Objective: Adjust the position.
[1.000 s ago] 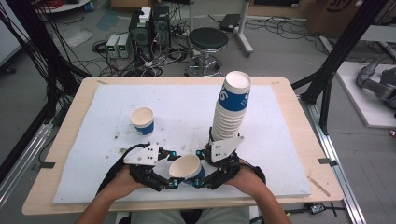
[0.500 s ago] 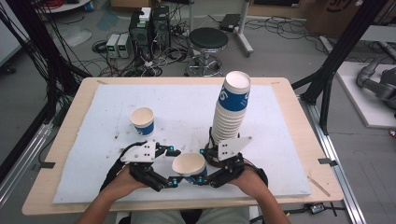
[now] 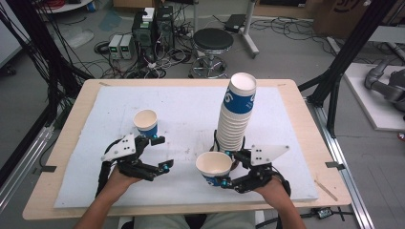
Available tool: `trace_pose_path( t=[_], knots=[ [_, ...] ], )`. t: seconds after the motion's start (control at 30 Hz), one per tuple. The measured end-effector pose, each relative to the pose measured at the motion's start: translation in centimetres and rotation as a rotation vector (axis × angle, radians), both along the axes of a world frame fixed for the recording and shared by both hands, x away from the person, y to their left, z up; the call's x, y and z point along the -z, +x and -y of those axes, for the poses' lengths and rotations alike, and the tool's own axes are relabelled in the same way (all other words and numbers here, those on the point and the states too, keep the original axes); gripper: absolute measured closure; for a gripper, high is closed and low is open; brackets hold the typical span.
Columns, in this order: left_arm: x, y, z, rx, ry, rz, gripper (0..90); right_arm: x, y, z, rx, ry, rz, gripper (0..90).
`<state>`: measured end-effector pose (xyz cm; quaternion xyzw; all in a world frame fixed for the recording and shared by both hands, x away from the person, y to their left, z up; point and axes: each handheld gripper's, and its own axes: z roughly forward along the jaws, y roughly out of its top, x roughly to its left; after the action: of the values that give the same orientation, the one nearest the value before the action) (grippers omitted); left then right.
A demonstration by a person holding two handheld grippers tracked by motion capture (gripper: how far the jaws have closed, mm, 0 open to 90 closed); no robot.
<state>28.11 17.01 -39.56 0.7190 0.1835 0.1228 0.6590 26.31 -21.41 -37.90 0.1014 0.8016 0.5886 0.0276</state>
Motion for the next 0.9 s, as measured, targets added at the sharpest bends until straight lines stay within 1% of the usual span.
trace_pose_path(
  t=[0.1, 0.13, 0.17, 0.23, 0.3, 0.43, 0.47, 0.57, 0.63, 0.73, 0.8, 0.9],
  knots=[
    [0.1, 0.0, -1.0, -0.053, -0.014, 0.015, 15.8, -0.3, -0.6, 1.3, 0.020, 0.009, 0.007, 33.8],
    [0.1, 0.0, -1.2, -0.067, -0.015, 0.019, 15.9, -0.3, -0.7, 1.8, 0.030, 0.011, 0.020, 33.8],
    [0.2, 0.0, -1.6, -0.081, -0.018, 0.018, 15.9, -0.4, -0.9, 2.1, 0.040, 0.010, 0.017, 33.8],
    [0.3, 0.0, -2.1, -0.113, -0.020, 0.018, 15.8, -0.6, -1.3, 3.3, 0.067, 0.019, 0.027, 33.7],
    [0.5, 0.1, -2.7, -0.134, -0.028, 0.012, 16.0, -0.8, -1.6, 4.4, 0.092, 0.024, 0.038, 33.7],
    [0.7, 0.2, -3.7, -0.177, -0.029, 0.008, 16.6, -1.2, -2.3, 6.6, 0.152, 0.030, 0.060, 33.7],
    [0.7, 0.3, -3.9, -0.186, -0.035, 0.005, 16.6, -1.2, -2.5, 7.1, 0.163, 0.036, 0.058, 33.7],
    [0.6, 0.3, -4.5, -0.209, -0.055, 0.007, 16.7, -1.4, -2.9, 8.6, 0.202, 0.048, 0.067, 33.7],
    [0.7, 0.3, -4.8, -0.223, -0.061, 0.008, 16.8, -1.5, -3.1, 9.5, 0.229, 0.058, 0.075, 33.7],
    [0.8, 0.4, -5.1, -0.233, -0.071, 0.000, 16.8, -1.4, -3.3, 10.7, 0.272, 0.065, 0.073, 33.7],
    [0.8, 0.4, -5.3, -0.244, -0.074, -0.002, 16.8, -1.3, -3.3, 11.4, 0.297, 0.074, 0.074, 33.7],
    [0.7, 0.3, -5.4, -0.255, -0.078, 0.002, 16.7, -1.2, -3.3, 11.9, 0.318, 0.082, 0.072, 33.7]
  ],
)
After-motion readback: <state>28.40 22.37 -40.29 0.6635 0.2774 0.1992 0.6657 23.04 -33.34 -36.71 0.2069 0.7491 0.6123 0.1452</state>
